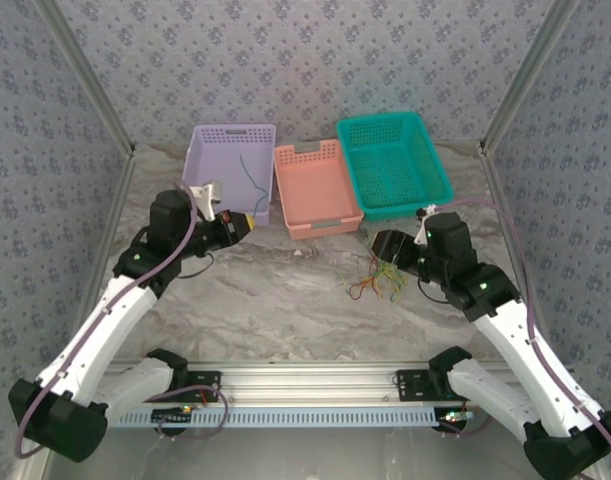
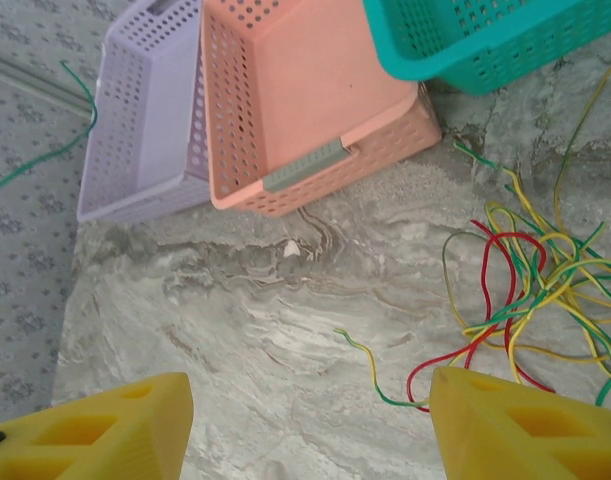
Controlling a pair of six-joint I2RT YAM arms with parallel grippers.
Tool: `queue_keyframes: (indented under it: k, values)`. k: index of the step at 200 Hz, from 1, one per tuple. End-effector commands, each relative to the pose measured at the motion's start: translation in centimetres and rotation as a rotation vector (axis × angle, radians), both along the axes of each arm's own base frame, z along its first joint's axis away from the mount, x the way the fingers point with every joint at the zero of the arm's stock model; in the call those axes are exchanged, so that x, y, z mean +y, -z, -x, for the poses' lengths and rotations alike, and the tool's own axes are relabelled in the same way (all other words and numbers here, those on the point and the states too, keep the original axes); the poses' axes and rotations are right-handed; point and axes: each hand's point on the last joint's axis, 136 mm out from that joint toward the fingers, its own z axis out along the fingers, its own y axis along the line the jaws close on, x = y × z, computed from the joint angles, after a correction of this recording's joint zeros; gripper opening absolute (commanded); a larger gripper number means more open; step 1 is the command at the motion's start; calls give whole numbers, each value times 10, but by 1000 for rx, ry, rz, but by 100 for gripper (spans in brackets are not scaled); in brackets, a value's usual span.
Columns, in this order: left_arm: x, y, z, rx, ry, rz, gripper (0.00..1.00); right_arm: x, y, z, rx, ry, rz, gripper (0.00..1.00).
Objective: Untangle the cables
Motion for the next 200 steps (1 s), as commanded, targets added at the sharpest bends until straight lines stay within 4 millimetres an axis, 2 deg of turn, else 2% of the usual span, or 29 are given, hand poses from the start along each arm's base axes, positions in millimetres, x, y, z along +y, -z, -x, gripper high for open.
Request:
queue_keyframes:
  k: [1,32,89,122,152,175,200]
  values:
    - [-20,-35,-12,-67,68,109,0,-2,3,-2,-30,7,30,66]
    - [-42,-37,-40,-54,95,143,0,-10,5,1,-42,43,42,66]
    - [-107,-4,-95,4,126,125,0,-21,-3,6,-60,75,59,66]
    - [-126,31,-131,49,87,82,0,-23,-7,9,-66,77,56,66]
    - [-138,68,-156,97,62,66,0,-25,-4,11,-61,80,62,67]
    - [-147,89,-166,124,74,73,0,-26,1,12,-49,79,65,67]
    - [-156,106,-168,156,93,68,0,-27,4,14,-43,80,66,67]
